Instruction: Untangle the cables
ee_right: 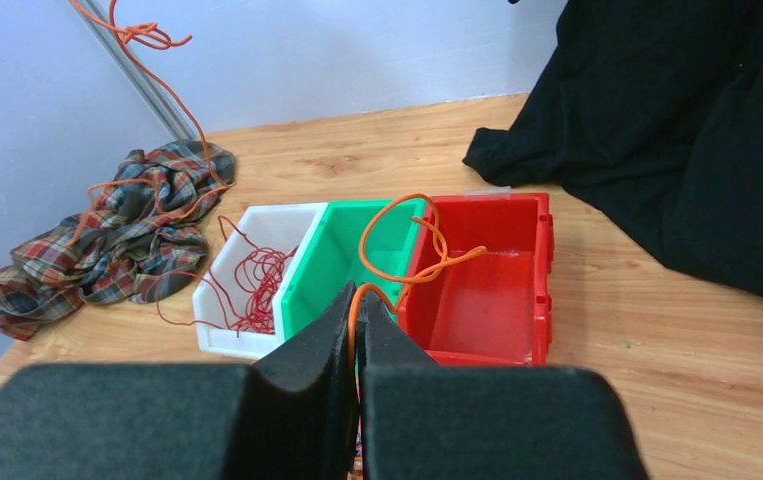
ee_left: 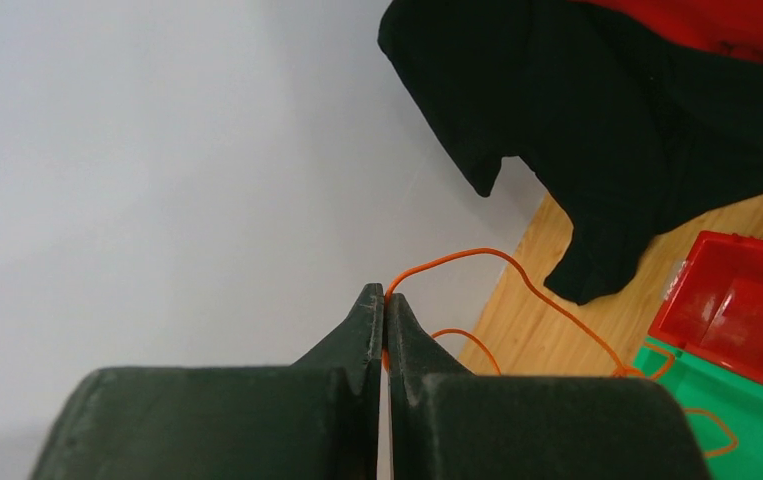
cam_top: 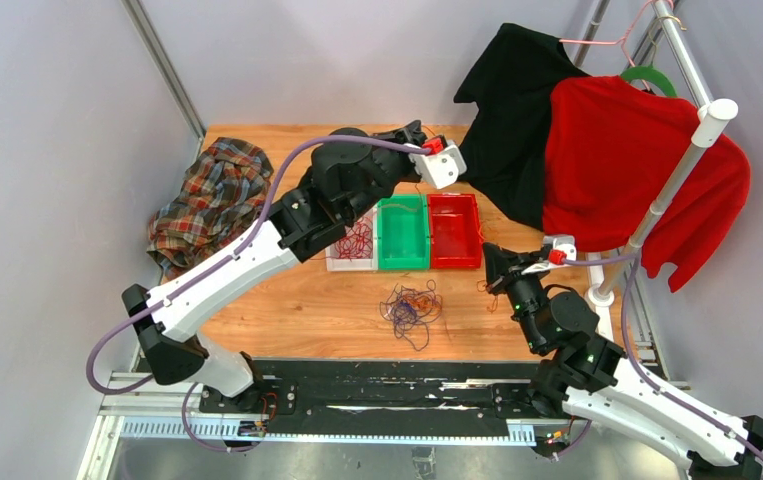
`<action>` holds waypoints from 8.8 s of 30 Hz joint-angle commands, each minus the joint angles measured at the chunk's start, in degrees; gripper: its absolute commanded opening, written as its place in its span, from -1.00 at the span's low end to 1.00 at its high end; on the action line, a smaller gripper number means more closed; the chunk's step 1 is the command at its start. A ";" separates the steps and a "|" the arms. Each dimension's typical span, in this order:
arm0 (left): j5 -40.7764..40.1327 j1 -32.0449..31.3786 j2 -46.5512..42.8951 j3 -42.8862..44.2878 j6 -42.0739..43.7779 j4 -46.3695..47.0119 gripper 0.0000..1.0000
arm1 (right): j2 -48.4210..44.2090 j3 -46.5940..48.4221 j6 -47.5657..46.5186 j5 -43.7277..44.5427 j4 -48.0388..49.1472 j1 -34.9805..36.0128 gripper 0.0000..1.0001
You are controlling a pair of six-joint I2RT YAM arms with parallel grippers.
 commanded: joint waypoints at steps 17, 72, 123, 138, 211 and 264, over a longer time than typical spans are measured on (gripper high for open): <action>1.69 6.46 5.67 -10.66 -2.90 4.82 -0.99 | -4.57 2.54 -4.51 5.80 -5.47 -0.48 -0.99; 29.16 15.53 13.82 -7.45 -21.29 -18.57 0.97 | 3.18 8.28 -4.45 0.88 -7.55 -1.71 -0.99; 16.69 12.95 8.08 -2.72 -9.21 -21.59 -0.99 | 18.42 11.13 8.60 -29.86 -3.39 -17.03 0.22; 11.04 14.40 14.84 0.51 -6.38 -14.25 -0.99 | 15.14 8.73 7.98 -25.92 -7.61 -17.01 0.19; 43.76 4.39 18.30 -17.33 -6.69 -33.38 0.50 | 8.49 1.62 18.09 -30.64 -33.24 -17.87 0.04; 40.73 1.83 2.62 -2.55 -29.14 -46.87 -0.99 | 21.15 -5.78 -3.91 -13.28 20.63 3.61 0.30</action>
